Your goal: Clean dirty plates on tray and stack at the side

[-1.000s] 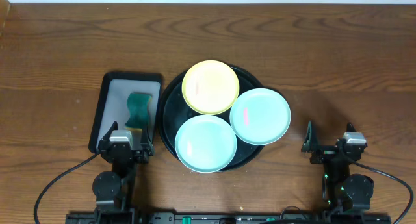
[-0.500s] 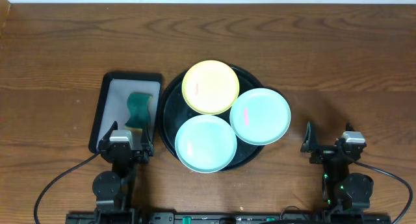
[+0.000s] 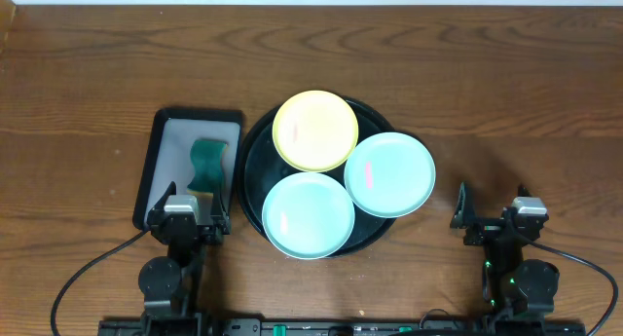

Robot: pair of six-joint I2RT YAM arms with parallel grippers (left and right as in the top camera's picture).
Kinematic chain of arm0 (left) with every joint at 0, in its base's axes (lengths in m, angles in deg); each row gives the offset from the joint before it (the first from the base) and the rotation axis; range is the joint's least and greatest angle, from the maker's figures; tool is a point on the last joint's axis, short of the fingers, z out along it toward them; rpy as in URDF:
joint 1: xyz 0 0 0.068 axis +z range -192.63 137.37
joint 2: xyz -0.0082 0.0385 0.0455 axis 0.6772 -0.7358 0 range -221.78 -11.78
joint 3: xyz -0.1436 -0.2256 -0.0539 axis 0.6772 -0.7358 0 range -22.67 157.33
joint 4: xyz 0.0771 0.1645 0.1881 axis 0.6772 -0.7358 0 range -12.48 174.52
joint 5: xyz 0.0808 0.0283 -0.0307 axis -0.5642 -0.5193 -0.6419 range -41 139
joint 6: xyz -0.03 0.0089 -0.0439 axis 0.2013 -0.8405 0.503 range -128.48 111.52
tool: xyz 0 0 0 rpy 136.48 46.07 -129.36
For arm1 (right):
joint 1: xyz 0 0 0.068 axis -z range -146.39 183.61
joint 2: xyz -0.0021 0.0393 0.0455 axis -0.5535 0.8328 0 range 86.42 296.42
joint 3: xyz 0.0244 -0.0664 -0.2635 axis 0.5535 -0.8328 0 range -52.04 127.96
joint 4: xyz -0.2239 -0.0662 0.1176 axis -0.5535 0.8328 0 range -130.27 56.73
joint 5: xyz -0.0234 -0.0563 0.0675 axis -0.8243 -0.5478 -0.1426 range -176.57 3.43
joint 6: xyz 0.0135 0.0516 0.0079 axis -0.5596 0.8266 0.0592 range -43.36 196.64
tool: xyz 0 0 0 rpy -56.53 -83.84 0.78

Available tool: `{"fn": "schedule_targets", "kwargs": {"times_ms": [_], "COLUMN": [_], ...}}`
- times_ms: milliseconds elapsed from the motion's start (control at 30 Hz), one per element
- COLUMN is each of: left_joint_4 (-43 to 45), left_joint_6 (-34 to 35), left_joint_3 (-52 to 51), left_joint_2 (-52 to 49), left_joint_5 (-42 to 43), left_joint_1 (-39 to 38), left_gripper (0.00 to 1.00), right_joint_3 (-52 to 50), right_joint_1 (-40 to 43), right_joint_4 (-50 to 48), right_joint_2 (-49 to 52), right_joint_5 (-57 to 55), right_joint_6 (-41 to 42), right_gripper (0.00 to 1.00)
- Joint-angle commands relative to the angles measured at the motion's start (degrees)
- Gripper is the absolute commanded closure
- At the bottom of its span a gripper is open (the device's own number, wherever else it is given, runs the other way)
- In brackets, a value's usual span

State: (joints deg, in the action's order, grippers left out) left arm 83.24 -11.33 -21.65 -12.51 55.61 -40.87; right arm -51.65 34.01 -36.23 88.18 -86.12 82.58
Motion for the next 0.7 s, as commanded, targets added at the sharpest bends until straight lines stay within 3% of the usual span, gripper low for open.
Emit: {"fn": "schedule_targets", "kwargs": {"times_ms": [0,167,300,433,667], "left_joint_4": [-2.2,-2.2,-2.1,-2.1,1.2], "left_joint_6": [-0.3,-0.3,0.5,1.6,3.7], "left_joint_3": [-0.8,-0.8,-0.8,-0.8,0.7], "left_joint_2": [0.4,0.4,0.4,0.4,0.4], "left_joint_5": [0.2,0.2,0.5,1.1,1.5], "left_joint_1": [-0.2,-0.2,-0.2,-0.2,-0.2], "left_gripper": [0.22,0.22,0.22,0.22,0.21], "right_joint_3": [-0.1,-0.1,-0.1,0.9,15.1], "right_joint_1": [-0.5,-0.5,-0.5,-0.5,-0.5], "right_joint_4": [0.2,0.0,-0.3,0.1,11.0], "right_joint_2": [0.1,0.1,0.1,0.2,3.6], "right_joint_5": [1.4,3.1,7.0,14.6,19.5], "right_joint_6": [1.0,1.3,9.9,7.9,5.7], "right_gripper": [0.01,0.01,0.01,0.01,0.01]}}
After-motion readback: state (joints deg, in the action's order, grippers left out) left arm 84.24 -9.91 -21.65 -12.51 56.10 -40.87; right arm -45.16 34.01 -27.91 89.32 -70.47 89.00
